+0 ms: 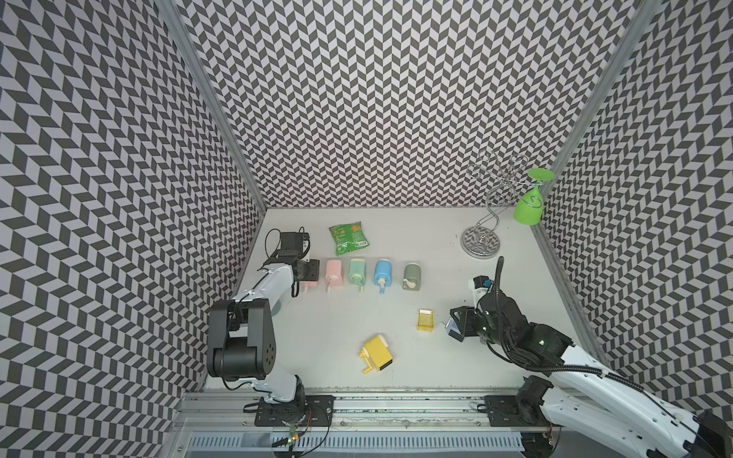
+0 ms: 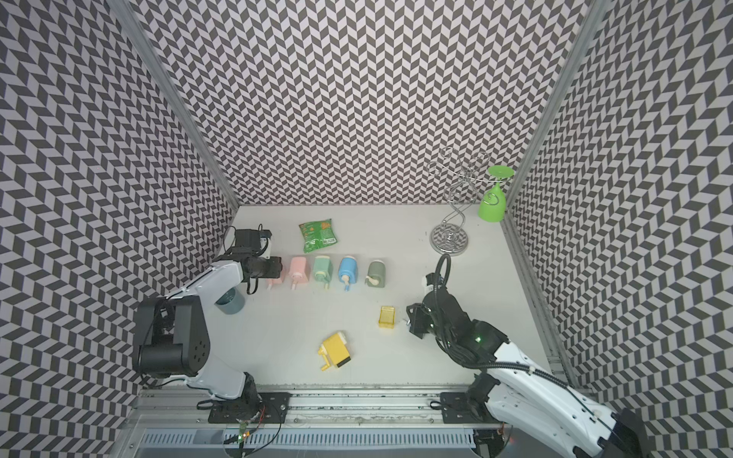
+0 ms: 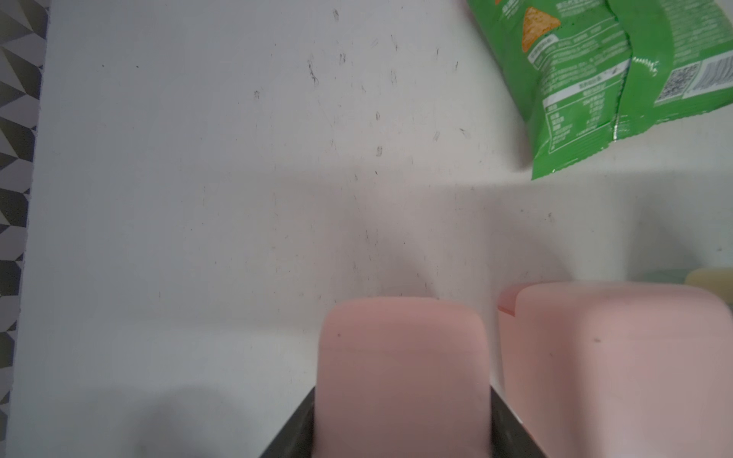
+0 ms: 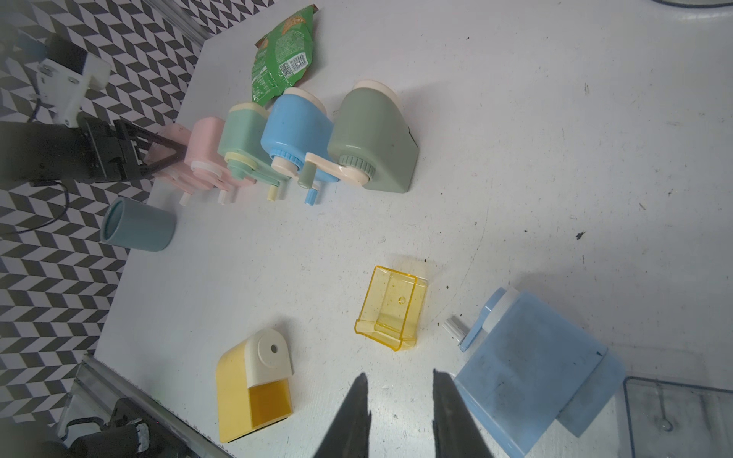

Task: Put the tray back into the pencil sharpener
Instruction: Place the pencil sharpener at the center of the board.

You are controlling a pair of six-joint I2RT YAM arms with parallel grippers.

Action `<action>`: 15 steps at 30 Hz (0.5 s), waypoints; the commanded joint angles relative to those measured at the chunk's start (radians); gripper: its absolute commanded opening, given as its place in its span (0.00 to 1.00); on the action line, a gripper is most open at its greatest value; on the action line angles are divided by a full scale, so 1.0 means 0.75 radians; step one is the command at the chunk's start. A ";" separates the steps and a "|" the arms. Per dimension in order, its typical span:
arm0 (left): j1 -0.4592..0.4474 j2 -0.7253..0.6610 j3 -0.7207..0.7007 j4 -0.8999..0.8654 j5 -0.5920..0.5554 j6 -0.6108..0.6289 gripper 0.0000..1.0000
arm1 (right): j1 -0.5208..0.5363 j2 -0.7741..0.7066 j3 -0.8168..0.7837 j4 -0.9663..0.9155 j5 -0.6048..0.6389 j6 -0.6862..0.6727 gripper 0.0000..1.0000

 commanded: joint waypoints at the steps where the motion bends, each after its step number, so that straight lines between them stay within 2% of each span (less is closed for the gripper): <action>1: -0.012 0.013 0.049 0.078 -0.018 0.018 0.25 | -0.007 0.009 0.029 0.028 -0.002 -0.013 0.28; 5: -0.017 0.026 0.029 0.098 -0.037 0.011 0.32 | -0.008 0.022 0.035 0.029 0.002 -0.022 0.28; 10: -0.014 0.030 0.014 0.103 -0.031 -0.002 0.37 | -0.008 0.030 0.039 0.031 -0.001 -0.020 0.28; 15: -0.011 0.029 0.007 0.104 -0.051 -0.011 0.53 | -0.012 0.041 0.042 0.032 -0.005 -0.019 0.28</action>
